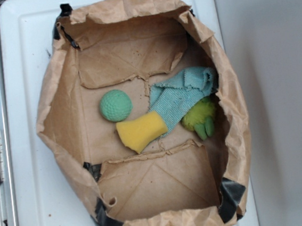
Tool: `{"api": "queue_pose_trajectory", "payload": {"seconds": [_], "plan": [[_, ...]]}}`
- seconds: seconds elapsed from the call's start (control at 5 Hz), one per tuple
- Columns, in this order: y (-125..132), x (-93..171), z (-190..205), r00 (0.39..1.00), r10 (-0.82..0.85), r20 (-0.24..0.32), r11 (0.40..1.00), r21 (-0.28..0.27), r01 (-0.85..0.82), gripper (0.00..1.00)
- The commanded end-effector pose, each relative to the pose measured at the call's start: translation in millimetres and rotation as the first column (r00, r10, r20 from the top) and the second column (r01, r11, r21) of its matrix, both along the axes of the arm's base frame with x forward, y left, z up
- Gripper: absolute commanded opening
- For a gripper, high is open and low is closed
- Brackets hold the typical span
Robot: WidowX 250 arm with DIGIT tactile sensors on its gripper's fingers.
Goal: Grab the green sponge.
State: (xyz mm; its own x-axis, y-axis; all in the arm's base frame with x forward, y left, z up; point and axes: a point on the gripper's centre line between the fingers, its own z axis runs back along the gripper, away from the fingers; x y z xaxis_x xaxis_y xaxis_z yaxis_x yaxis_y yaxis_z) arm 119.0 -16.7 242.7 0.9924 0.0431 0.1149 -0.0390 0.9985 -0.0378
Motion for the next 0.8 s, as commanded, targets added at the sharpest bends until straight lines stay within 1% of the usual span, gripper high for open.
{"api": "queue_pose_trajectory", "payload": {"seconds": [0.0, 0.2, 0.4, 0.6], "plan": [[0, 0, 0, 1.0, 0.0, 0.0, 1.0, 0.0, 0.0, 1.0], [-4, 39, -4, 0.996, -0.032, 0.082, 0.998, -0.043, 0.035, 1.0], [1, 76, -8, 0.987, -0.037, 0.159, 0.998, -0.041, 0.044, 1.0], [12, 109, -18, 0.981, -0.042, 0.188, 0.999, 0.003, 0.042, 1.0]]}}
